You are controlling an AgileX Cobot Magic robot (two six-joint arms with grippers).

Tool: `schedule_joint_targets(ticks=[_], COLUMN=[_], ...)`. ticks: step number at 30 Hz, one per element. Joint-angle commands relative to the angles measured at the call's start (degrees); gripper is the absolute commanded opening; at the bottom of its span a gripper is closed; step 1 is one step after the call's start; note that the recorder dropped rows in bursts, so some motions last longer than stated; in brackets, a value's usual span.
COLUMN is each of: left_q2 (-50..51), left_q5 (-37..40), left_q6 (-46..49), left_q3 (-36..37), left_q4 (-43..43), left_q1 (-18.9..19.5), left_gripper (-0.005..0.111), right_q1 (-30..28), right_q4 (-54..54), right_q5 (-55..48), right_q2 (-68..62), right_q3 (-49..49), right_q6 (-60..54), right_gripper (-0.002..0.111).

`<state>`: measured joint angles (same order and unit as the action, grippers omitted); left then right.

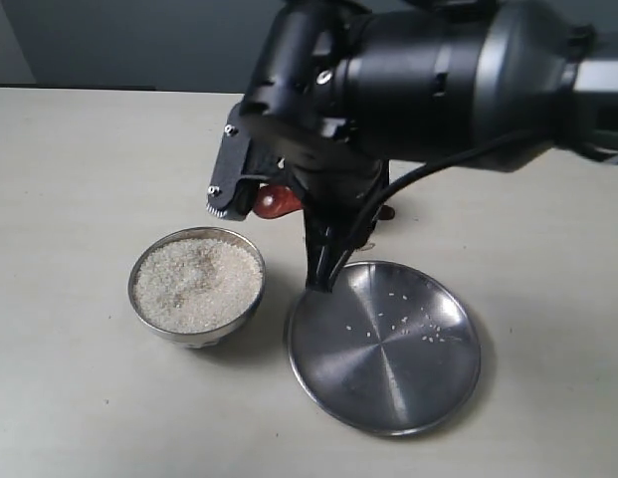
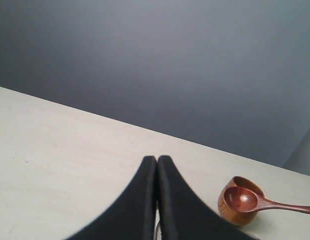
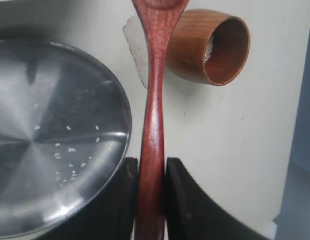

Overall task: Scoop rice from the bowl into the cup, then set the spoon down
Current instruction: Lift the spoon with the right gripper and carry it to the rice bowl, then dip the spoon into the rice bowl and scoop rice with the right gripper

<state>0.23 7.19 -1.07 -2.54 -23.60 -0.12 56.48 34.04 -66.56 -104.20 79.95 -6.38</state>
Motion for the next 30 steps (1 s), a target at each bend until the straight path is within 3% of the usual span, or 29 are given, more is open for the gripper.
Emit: schedule_joint_targets(ticks=[1, 10, 30], left_q2=[-0.2, -0.2, -0.2], left_q5=[0.1, 0.1, 0.1], left_q6=[-0.1, -0.1, -0.1], left_q3=[0.3, 0.3, 0.3], left_q4=[0.3, 0.3, 0.3], left_q1=[-0.1, -0.1, -0.1], left_gripper=[0.001, 0.001, 0.001], right_q1=[3.2, 6.9, 8.3], right_q4=[5.4, 8.3, 4.2], right_q5=[-3.4, -3.4, -3.2], right_q2=[-2.9, -7.2, -8.7], right_q3=[1.8, 3.4, 3.4], right_q6=[0.2, 0.8, 0.3], right_gripper=[-0.001, -0.001, -0.001])
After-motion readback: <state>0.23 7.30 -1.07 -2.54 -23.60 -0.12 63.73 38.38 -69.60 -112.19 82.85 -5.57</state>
